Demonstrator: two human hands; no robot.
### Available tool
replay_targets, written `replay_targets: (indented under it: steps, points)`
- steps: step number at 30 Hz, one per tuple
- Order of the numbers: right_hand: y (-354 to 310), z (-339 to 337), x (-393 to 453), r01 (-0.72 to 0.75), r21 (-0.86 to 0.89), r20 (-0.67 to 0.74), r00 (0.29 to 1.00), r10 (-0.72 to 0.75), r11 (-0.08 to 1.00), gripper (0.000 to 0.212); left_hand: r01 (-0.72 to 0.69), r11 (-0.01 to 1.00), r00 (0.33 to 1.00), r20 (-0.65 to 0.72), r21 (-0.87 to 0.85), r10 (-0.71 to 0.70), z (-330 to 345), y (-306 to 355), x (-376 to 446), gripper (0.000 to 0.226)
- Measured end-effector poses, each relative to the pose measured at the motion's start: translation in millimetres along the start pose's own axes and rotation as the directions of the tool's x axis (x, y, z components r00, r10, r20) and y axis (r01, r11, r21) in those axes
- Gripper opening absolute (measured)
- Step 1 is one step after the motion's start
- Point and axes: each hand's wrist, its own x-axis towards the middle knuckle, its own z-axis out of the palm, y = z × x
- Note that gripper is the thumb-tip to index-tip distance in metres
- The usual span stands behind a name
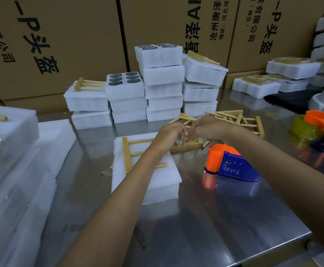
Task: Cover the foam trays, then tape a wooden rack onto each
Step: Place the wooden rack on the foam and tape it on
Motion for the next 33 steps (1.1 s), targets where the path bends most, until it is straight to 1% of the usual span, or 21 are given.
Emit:
replay_targets:
  steps: [2,3,5,6,8,10,13,15,16,18,20,22,23,25,27,28,29,30,31,32,33]
  points:
    - [-0.8,-3.9,-2.1,-0.029,-0.034,0.005,1.000,0.029,0.999,0.024,-0.005,1.000,1.000,0.002,-0.004,0.005,1.1,-0.5,0.3,0.029]
    - [-1.0,-5.3,-3.0,-0.045,-0.042,0.016,0.999,0.046,0.998,0.023,-0.007,1.000,1.000,0.001,-0.001,0.007,2.1,-1.0,0.3,0.027]
    - [-0.4,-5.4,-3.0,-0.073,-0.040,0.027,0.997,0.074,0.997,0.018,-0.032,0.999,0.999,-0.027,0.044,0.033,4.9,-3.4,0.8,0.029]
    - [0.3,-3.5,-1.9,-0.080,-0.044,0.026,0.996,0.082,0.996,0.020,-0.052,0.995,0.997,-0.057,0.087,0.057,6.1,-5.8,2.1,0.033]
    - [1.0,3.1,0.7,-0.075,-0.065,0.019,0.997,0.076,0.995,0.032,-0.094,0.979,0.986,-0.115,0.181,0.117,7.8,-10.4,4.7,0.040]
    - [-0.1,11.7,3.5,-0.048,-0.094,0.009,0.999,0.049,0.994,0.041,-0.118,0.968,0.979,-0.139,0.223,0.151,7.7,-12.3,5.2,0.039]
    - [-0.9,24.4,8.4,-0.028,-0.241,-0.025,0.999,0.022,0.970,0.038,-0.119,0.976,0.961,-0.224,0.184,0.160,6.5,-12.8,5.8,0.034]
    - [-3.0,33.3,7.0,-0.060,-0.365,-0.061,0.997,0.040,0.929,0.041,-0.089,0.992,0.953,-0.283,0.089,0.111,4.2,-9.5,8.3,0.033]
    - [-4.6,38.6,5.6,-0.067,-0.405,-0.075,0.996,0.040,0.912,0.045,-0.065,0.997,0.948,-0.313,-0.028,0.054,1.0,-6.2,7.4,0.033]
    - [-6.8,50.5,3.7,-0.054,-0.467,-0.108,0.994,0.004,0.882,0.050,-0.052,0.950,0.931,-0.359,-0.307,-0.065,-11.7,3.7,0.8,0.035]
    - [-8.5,62.4,2.5,-0.025,-0.487,-0.110,0.993,-0.033,0.873,0.045,-0.099,0.885,0.906,-0.409,-0.454,-0.109,-32.9,12.6,-11.3,0.036]
    - [-10.2,73.3,0.9,-0.003,-0.436,-0.069,0.997,-0.031,0.900,0.038,-0.159,0.868,0.885,-0.458,-0.470,-0.086,-57.8,15.8,-25.7,0.035]
    - [-10.8,77.5,0.8,0.003,-0.407,-0.058,0.998,-0.029,0.913,0.035,-0.179,0.882,0.869,-0.490,-0.436,-0.065,-71.3,14.5,-33.1,0.035]
    - [-12.1,81.8,0.7,0.012,-0.362,-0.066,0.997,-0.038,0.932,0.030,-0.166,0.944,0.809,-0.587,-0.284,-0.035,-97.5,3.5,-48.4,0.032]
    - [-12.1,82.7,0.6,0.014,-0.311,-0.063,0.997,-0.035,0.950,0.026,-0.042,0.994,0.738,-0.673,-0.103,-0.038,-114.5,-21.6,-64.3,0.025]
    - [-12.3,83.5,0.4,0.016,-0.275,-0.052,0.998,-0.031,0.961,0.024,0.082,0.996,0.726,-0.683,-0.027,-0.078,-117.8,-38.4,-69.8,0.021]
    - [-11.9,84.5,-0.9,0.012,-0.210,-0.037,0.999,-0.020,0.978,0.023,0.206,0.978,0.740,-0.656,0.017,-0.145,-117.1,-54.9,-74.3,0.020]
    - [-11.7,85.9,-3.2,0.005,-0.105,-0.016,1.000,-0.007,0.994,0.026,0.285,0.958,0.772,-0.597,0.019,-0.218,-114.2,-68.8,-77.7,0.023]
    - [-10.8,89.0,-5.6,-0.013,0.037,0.020,1.000,0.013,0.999,0.030,0.300,0.952,0.807,-0.517,-0.060,-0.286,-109.4,-79.1,-79.6,0.027]
    - [-9.7,92.4,-8.5,-0.035,0.191,0.057,0.998,0.024,0.981,0.032,0.287,0.939,0.833,-0.434,-0.189,-0.342,-105.6,-85.0,-80.9,0.031]
    - [-7.9,96.0,-10.9,-0.058,0.338,0.090,0.995,0.029,0.939,0.029,0.279,0.915,0.853,-0.363,-0.292,-0.376,-102.7,-86.2,-83.5,0.035]
